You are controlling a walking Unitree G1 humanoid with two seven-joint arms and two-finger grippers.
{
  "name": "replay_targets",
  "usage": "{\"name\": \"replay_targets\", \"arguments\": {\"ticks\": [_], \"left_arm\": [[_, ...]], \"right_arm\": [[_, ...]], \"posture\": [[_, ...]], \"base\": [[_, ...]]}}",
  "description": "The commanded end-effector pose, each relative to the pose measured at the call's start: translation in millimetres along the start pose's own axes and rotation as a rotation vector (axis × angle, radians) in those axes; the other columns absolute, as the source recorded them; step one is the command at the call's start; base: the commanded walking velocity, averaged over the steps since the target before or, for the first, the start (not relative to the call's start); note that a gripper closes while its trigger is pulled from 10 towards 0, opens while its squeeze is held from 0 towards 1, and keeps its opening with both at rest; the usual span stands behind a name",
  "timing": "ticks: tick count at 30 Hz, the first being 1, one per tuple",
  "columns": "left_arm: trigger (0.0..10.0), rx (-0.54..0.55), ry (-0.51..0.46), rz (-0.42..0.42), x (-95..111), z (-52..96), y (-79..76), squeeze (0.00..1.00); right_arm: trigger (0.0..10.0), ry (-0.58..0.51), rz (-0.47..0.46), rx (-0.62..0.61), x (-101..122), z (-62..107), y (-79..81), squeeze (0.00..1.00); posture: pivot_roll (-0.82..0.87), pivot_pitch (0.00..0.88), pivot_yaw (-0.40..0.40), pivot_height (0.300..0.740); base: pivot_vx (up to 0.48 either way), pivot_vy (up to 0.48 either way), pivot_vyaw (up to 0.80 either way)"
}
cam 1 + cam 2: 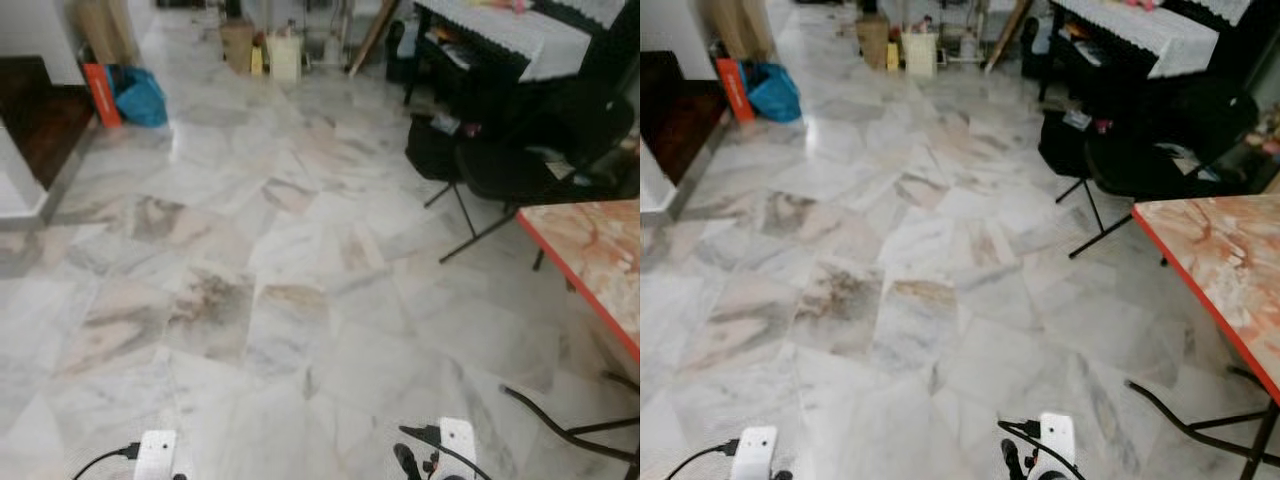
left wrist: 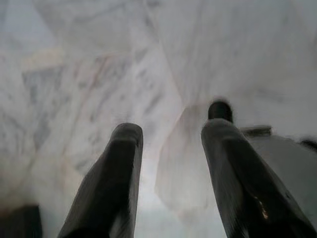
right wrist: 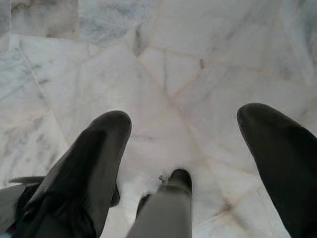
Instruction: Hang hanger
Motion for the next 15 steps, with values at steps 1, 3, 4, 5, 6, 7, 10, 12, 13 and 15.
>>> {"name": "replay_targets", "arguments": {"ticks": [1,3,4,5,6,7,10,12,13,15], "left_arm": [[10.0,-0.017,0.021,-0.006,-5.4,0.7,-6.6,0.0],[10.0,-0.018,0.021,-0.005,-5.8,0.8,-7.9,0.0],[10.0,-0.019,0.021,-0.005,-5.9,0.9,-8.4,0.0],[10.0,-0.02,0.021,-0.005,-6.0,0.9,-9.2,0.0],[10.0,-0.021,0.022,-0.004,-6.2,1.0,-10.4,0.0],[10.0,-0.021,0.022,-0.004,-6.2,1.0,-10.4,0.0],[10.0,-0.024,0.024,-0.003,-6.1,1.0,-11.9,0.0],[10.0,-0.026,0.025,-0.005,-6.0,0.9,-12.5,0.0],[10.0,-0.026,0.025,-0.005,-6.0,0.9,-12.5,0.0],[10.0,-0.028,0.027,-0.004,-6.1,0.9,-12.4,0.0]], "right_arm": [[10.0,0.021,0.002,-0.021,-6.9,3.0,-7.9,0.0],[10.0,0.022,0.002,-0.021,-7.0,3.0,-8.0,0.0],[10.0,0.022,0.002,-0.022,-7.1,3.0,-8.0,0.0],[10.0,0.022,0.002,-0.021,-7.0,3.0,-7.9,0.0],[10.0,0.022,0.002,-0.021,-7.0,2.9,-7.9,0.0],[10.0,0.022,0.002,-0.021,-7.0,2.9,-7.9,0.0],[10.0,0.023,0.001,-0.022,-6.9,2.9,-7.9,0.0],[10.0,0.03,0.01,-0.019,-8.0,3.0,-7.7,0.0],[10.0,0.03,0.01,-0.019,-8.0,3.0,-7.7,0.0],[10.0,0.038,0.023,-0.015,-9.7,3.1,-7.0,0.0]], "posture": [[-0.04,0.0,-0.031,0.74],[-0.04,0.0,-0.031,0.74],[-0.04,0.0,-0.031,0.74],[-0.04,0.0,-0.031,0.74],[-0.04,0.0,-0.031,0.74],[-0.04,0.0,-0.031,0.74],[-0.04,0.0,-0.031,0.74],[-0.04,0.0,-0.031,0.74],[-0.04,0.0,-0.031,0.74],[-0.04,0.0,-0.032,0.74]], "base": [[-0.326,0.0,0.0],[-0.324,0.0,0.0],[-0.322,0.0,0.0],[-0.326,0.0,0.0],[-0.33,0.0,0.0],[-0.33,0.0,0.0],[-0.33,0.0,0.0],[-0.326,0.0,0.0],[-0.326,0.0,0.0],[-0.326,0.0,0.0]]}}
Point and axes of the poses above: a point about 5 cm out from each wrist's last joint towards the gripper, its own z axis pointing back from the gripper into the wrist, its own x axis along the axis of the wrist's last joint, y = z × x, the point moved 3 cm from there along -z, pointing out of the wrist towards the gripper, and after that the axes turned 9 degrees about -z, right-handed, at the moved point
